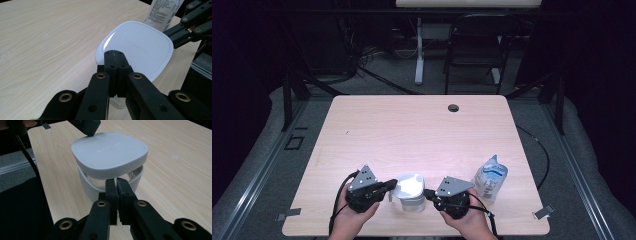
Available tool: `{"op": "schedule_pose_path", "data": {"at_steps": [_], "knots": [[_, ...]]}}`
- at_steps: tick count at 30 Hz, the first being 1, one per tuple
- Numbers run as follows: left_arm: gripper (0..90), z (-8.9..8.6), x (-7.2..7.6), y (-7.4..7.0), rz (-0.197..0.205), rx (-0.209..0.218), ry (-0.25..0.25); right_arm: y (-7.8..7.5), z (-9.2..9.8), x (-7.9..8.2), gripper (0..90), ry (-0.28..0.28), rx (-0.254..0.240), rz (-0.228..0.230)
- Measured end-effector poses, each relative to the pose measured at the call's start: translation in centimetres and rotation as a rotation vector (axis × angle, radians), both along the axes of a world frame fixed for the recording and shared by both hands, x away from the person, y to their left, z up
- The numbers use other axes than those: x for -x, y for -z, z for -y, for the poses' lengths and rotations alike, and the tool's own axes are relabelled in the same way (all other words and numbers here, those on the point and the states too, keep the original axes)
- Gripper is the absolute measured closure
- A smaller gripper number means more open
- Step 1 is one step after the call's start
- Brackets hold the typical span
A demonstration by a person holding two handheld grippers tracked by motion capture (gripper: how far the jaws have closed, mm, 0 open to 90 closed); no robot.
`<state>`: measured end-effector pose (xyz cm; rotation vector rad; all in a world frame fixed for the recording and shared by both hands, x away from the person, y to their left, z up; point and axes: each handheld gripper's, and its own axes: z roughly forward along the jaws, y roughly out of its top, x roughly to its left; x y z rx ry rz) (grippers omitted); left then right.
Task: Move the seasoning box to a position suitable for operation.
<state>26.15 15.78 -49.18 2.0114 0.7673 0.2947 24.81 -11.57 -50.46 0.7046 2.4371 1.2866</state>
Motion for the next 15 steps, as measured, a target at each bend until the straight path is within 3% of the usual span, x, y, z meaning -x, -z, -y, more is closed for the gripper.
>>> {"op": "schedule_pose_path", "data": {"at_steps": [10,15], "knots": [[90.0,-0.1,0.3,-0.1,0.003,0.008,-0.011,-0.3,0.0,-0.4,89.6,-0.004,-0.007,-0.009],[87.4,-1.1,0.4,-0.5,0.007,0.014,-0.028,-0.7,-0.2,-0.6,89.7,-0.002,-0.003,-0.008]]}}
